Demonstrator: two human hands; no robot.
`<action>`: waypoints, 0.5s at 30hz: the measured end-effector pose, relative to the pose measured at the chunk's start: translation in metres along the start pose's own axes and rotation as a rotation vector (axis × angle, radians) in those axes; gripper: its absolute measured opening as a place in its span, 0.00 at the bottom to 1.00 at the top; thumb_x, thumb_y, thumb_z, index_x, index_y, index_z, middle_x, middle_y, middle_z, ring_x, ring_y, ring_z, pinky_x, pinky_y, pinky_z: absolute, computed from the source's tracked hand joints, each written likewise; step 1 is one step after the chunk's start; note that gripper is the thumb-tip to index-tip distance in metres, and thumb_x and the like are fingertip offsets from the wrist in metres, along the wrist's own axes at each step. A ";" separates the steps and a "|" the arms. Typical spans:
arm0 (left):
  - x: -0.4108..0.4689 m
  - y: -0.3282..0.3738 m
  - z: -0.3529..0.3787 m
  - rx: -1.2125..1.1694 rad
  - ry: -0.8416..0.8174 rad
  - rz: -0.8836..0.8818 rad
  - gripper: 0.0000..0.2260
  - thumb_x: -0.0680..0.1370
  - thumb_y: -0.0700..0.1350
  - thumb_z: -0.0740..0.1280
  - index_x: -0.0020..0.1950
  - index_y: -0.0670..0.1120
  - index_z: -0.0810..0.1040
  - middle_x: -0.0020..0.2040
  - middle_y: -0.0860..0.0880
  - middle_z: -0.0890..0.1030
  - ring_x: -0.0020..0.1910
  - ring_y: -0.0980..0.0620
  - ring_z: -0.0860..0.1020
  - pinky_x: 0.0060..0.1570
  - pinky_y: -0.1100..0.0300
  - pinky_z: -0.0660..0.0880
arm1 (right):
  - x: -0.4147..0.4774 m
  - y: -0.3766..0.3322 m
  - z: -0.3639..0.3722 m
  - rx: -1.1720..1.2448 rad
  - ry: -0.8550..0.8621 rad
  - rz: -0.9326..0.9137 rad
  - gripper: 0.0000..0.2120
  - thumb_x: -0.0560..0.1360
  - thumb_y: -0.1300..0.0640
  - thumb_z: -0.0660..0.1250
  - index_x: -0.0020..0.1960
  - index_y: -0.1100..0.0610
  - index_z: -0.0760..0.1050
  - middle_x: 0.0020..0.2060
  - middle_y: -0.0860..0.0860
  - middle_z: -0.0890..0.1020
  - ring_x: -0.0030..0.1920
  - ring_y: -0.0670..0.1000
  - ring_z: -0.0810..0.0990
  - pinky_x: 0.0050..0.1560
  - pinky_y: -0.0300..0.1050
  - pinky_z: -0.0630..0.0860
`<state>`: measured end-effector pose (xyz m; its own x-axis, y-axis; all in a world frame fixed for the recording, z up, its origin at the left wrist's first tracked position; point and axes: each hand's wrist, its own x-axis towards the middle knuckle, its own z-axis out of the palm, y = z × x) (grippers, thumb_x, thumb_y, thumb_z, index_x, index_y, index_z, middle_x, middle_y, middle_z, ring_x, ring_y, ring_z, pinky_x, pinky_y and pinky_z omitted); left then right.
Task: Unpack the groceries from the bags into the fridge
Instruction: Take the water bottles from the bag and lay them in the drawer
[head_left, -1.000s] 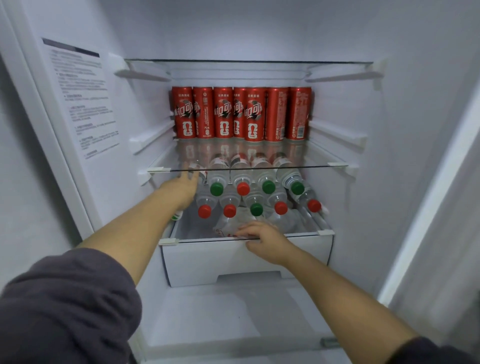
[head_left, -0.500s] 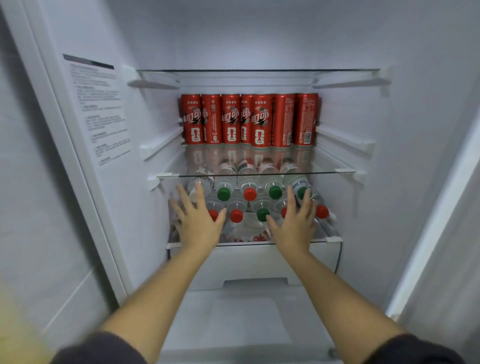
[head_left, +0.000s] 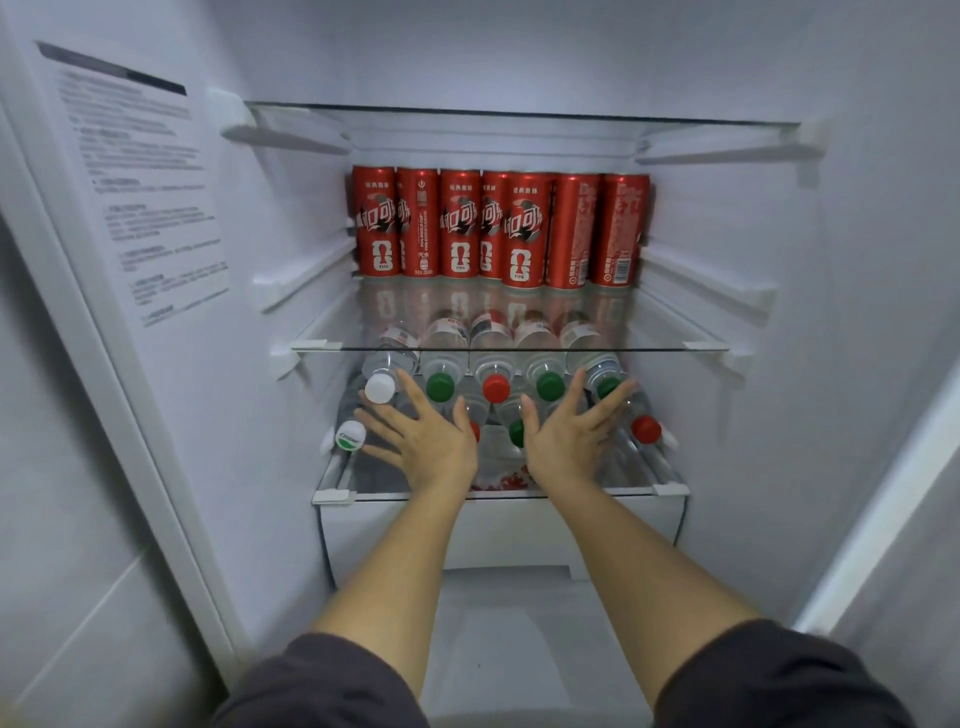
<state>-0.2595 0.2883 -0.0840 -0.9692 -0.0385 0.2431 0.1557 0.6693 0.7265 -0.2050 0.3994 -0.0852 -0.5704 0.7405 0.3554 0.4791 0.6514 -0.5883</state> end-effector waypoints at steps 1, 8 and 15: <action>0.000 0.000 0.001 0.002 0.003 0.008 0.37 0.80 0.62 0.53 0.78 0.52 0.33 0.77 0.35 0.34 0.75 0.35 0.32 0.70 0.32 0.37 | 0.000 0.001 0.000 0.002 -0.001 -0.003 0.41 0.77 0.33 0.54 0.80 0.53 0.41 0.72 0.64 0.27 0.76 0.68 0.38 0.73 0.67 0.51; -0.012 -0.008 -0.012 -0.032 0.003 0.099 0.37 0.81 0.59 0.56 0.78 0.49 0.35 0.77 0.34 0.35 0.76 0.35 0.34 0.73 0.39 0.39 | -0.007 0.004 -0.008 0.026 0.057 -0.003 0.38 0.79 0.37 0.56 0.80 0.50 0.43 0.77 0.59 0.34 0.78 0.64 0.42 0.72 0.68 0.52; -0.035 -0.008 0.001 0.339 0.031 0.491 0.38 0.80 0.61 0.55 0.78 0.48 0.36 0.77 0.40 0.34 0.75 0.35 0.34 0.72 0.36 0.42 | -0.012 0.004 -0.020 -0.066 -0.001 0.090 0.40 0.79 0.37 0.55 0.79 0.51 0.35 0.76 0.62 0.34 0.77 0.67 0.39 0.71 0.74 0.46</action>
<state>-0.2275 0.2854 -0.0991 -0.7926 0.3173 0.5206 0.5097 0.8135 0.2801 -0.1832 0.3964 -0.0769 -0.5240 0.7963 0.3023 0.5710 0.5917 -0.5690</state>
